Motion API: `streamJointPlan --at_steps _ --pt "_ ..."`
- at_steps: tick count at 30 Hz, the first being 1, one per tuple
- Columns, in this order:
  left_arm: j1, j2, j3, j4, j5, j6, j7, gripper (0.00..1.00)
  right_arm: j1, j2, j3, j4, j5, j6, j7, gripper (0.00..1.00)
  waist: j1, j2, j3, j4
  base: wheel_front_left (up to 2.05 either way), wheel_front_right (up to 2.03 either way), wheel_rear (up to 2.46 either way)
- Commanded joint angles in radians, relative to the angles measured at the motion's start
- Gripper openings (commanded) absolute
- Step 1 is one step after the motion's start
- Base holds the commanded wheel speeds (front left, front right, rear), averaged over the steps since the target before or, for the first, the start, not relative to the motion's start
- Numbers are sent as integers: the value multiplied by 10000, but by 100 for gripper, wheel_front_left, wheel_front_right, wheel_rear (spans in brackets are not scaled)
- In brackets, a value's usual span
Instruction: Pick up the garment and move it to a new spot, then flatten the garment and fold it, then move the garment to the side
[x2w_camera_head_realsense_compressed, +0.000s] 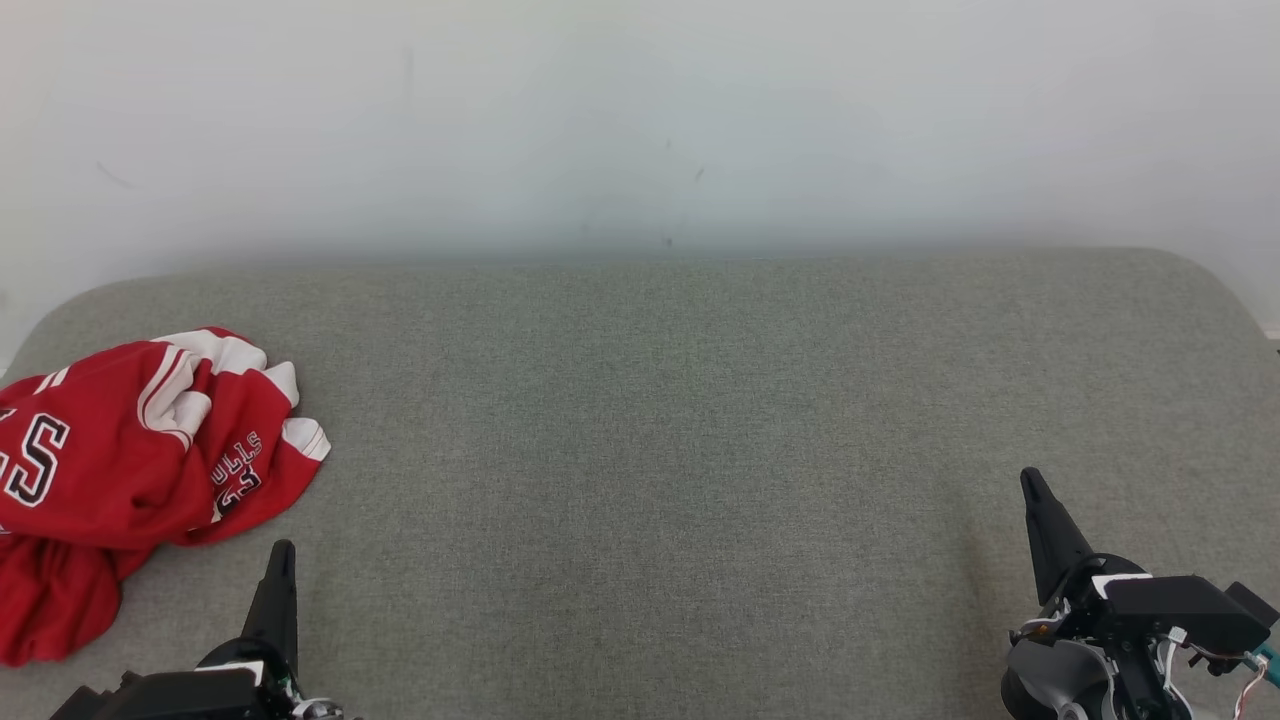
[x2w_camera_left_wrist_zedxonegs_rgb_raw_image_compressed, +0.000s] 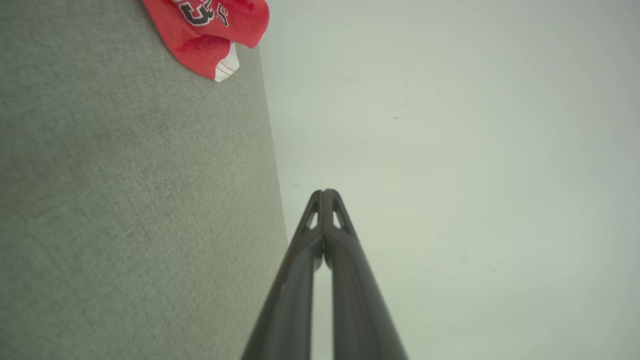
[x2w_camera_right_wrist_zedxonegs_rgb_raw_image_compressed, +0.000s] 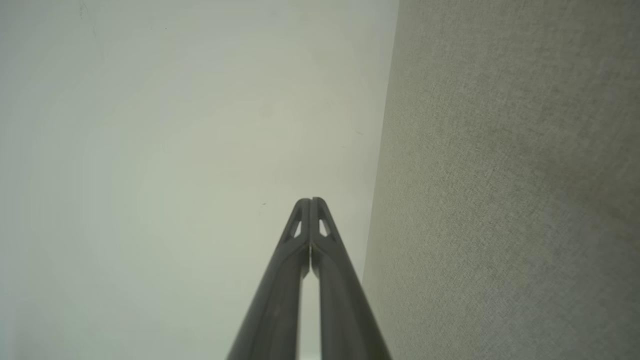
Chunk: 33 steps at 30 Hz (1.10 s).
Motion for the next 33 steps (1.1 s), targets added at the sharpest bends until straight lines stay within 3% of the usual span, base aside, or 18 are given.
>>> streamJointPlan --at_steps 1,22,23,33 --pt "-87 -19 4 1 -20 -10 -8 0 -45 24 0 7 -21 -19 6 0 0 0 0 0 0 0 0" --pt "-87 -19 4 1 -19 -10 -6 0 -45 24 -2 7 -21 -19 6 0 0 0 0 0 0 0 0" --pt "3 -2 -3 10 -1 2 1 100 4 0 1 12 0 0 -2 100 0 0 0 0 0 0 0" --pt "340 -57 -116 162 -14 2 -33 100 453 25 213 253 -69 1 -257 100 0 0 -7 -5 0 0 0"
